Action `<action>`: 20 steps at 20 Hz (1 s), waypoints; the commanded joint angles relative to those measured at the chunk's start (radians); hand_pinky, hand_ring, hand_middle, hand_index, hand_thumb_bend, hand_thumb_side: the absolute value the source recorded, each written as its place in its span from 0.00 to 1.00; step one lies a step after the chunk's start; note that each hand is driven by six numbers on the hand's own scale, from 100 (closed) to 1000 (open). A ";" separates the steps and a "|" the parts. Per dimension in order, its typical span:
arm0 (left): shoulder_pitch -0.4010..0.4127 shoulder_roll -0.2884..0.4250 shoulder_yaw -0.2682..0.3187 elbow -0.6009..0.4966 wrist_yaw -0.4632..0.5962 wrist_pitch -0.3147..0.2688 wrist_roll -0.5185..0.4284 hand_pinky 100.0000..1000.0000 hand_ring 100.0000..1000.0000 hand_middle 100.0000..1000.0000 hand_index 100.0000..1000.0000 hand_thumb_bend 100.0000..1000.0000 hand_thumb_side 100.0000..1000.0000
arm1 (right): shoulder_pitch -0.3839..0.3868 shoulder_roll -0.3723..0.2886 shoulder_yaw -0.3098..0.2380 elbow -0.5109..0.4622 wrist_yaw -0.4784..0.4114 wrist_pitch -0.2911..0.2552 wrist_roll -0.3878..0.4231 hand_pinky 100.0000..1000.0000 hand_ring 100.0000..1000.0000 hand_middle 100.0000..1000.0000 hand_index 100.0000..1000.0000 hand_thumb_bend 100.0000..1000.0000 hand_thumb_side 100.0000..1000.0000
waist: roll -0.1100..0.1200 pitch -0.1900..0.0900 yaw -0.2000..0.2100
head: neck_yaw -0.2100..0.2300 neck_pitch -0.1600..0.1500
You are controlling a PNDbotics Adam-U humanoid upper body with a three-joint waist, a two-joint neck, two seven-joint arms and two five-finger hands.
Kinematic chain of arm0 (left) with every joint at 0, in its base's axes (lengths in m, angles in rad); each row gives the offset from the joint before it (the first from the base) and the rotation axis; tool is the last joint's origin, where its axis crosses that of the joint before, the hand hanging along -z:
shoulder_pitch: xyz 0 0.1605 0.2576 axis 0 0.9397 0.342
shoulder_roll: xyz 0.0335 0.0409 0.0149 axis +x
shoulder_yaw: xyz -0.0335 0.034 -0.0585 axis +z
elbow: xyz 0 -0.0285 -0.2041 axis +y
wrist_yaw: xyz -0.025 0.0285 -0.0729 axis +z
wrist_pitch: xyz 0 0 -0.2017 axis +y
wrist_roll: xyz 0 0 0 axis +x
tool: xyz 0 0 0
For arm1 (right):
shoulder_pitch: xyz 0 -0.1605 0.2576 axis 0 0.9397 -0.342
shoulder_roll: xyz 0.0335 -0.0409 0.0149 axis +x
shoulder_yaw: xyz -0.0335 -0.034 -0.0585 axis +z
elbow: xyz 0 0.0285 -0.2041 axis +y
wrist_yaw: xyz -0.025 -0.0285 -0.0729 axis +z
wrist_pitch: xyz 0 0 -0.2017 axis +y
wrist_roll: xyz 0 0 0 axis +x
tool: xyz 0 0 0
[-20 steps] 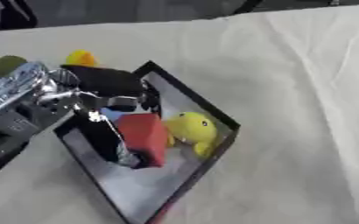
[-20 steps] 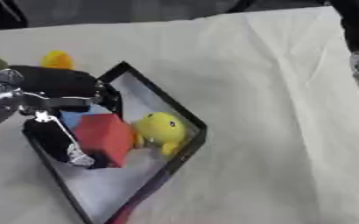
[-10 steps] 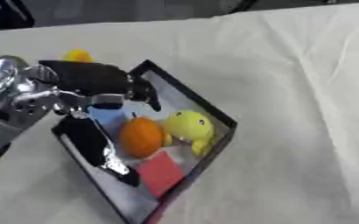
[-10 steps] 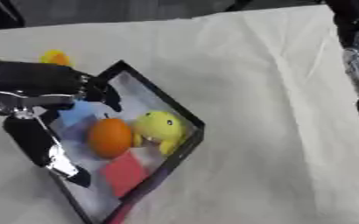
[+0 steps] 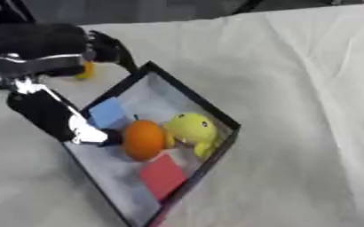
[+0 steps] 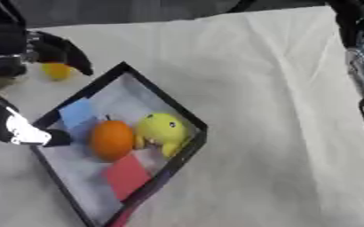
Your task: Pick up objects on the table and place them in the box.
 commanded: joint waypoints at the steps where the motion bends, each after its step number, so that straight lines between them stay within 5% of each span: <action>1: 0.000 0.072 0.087 0.125 -0.011 0.038 0.045 0.86 0.86 0.81 0.89 0.46 0.48 | -0.015 -0.023 -0.011 -0.023 -0.007 -0.003 -0.005 0.91 0.72 0.70 0.80 0.00 0.65 | -0.010 -0.039 0.000 | -0.008 -0.001; 10: -0.075 0.023 0.179 0.572 -0.124 0.008 0.140 0.88 0.88 0.82 0.89 0.52 0.48 | -0.020 -0.020 -0.016 -0.026 -0.013 -0.003 -0.012 0.91 0.72 0.70 0.80 0.00 0.65 | -0.031 -0.022 -0.009 | 0.003 -0.035; 20: -0.145 -0.050 0.238 0.827 -0.208 -0.027 0.179 0.90 0.89 0.83 0.89 0.58 0.50 | -0.031 -0.019 -0.015 -0.028 -0.018 -0.001 -0.014 0.91 0.72 0.70 0.80 0.00 0.66 | -0.045 0.001 -0.015 | 0.064 -0.045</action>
